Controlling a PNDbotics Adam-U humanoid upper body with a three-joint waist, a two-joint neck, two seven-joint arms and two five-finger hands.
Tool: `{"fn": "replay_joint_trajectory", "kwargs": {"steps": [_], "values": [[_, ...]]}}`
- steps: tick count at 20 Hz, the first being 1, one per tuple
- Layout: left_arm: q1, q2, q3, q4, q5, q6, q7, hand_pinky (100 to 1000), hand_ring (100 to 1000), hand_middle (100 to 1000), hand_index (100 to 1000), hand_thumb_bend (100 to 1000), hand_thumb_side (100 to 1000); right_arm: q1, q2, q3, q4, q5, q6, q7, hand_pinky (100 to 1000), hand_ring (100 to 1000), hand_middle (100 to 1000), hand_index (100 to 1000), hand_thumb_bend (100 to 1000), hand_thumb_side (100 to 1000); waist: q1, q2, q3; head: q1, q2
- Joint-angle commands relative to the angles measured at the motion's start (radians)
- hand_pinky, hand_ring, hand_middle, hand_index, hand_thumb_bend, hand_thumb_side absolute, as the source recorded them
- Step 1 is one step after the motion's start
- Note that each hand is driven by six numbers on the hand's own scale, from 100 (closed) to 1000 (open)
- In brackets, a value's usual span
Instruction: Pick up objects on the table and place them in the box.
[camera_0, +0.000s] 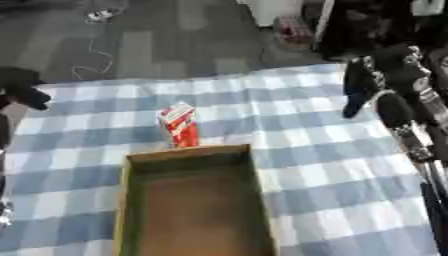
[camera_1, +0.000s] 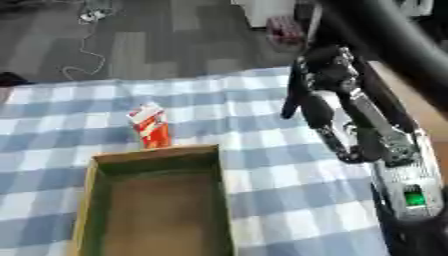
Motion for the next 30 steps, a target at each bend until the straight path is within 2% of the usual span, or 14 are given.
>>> {"fn": "replay_joint_trajectory", "kwargs": {"steps": [1,9,11,13,19,25,30], "values": [[-0.008,0.027,0.0,-0.017,-0.004,-0.002,-0.003,428,534,649,766,137,1000,-0.01,-0.021,-0.007,-0.013,-0.002,0.001,0.002,334,314,351,447,100,1000,0.002,-0.01,0.0,0.003,-0.022],[-0.008,0.028,0.001,-0.017,-0.005,0.001,-0.003,428,534,650,767,136,1000,-0.009,-0.021,-0.008,-0.013,-0.001,0.001,0.003,334,314,351,448,100,1000,0.002,-0.01,0.001,0.007,-0.018],[-0.007,0.028,0.003,-0.017,-0.009,0.017,-0.007,422,528,652,774,137,1000,-0.007,-0.022,-0.008,-0.013,0.001,0.004,0.006,337,315,353,458,100,1000,0.002,-0.01,0.002,0.002,-0.015],[-0.012,0.032,0.009,-0.017,-0.023,0.056,-0.016,418,525,656,793,139,1000,-0.004,-0.023,-0.009,-0.013,0.004,0.009,0.014,341,318,357,466,100,1000,0.001,-0.01,0.003,-0.009,-0.013],[-0.063,0.069,0.022,-0.017,-0.087,0.221,-0.084,426,534,677,830,143,1000,0.001,-0.026,-0.015,-0.013,0.01,0.017,0.034,345,322,362,471,100,1000,0.002,-0.015,0.001,-0.036,-0.004],[-0.127,0.106,0.01,-0.017,-0.098,0.352,-0.129,414,526,673,830,140,1000,0.006,-0.025,-0.014,-0.013,0.009,0.02,0.045,346,323,363,477,100,1000,0.004,-0.018,-0.003,-0.018,-0.008],[-0.177,0.141,-0.003,-0.017,-0.081,0.416,-0.141,413,527,675,829,139,989,0.006,-0.023,-0.011,-0.013,0.007,0.021,0.054,346,324,365,478,100,1000,0.006,-0.02,-0.007,-0.006,-0.005]]}}
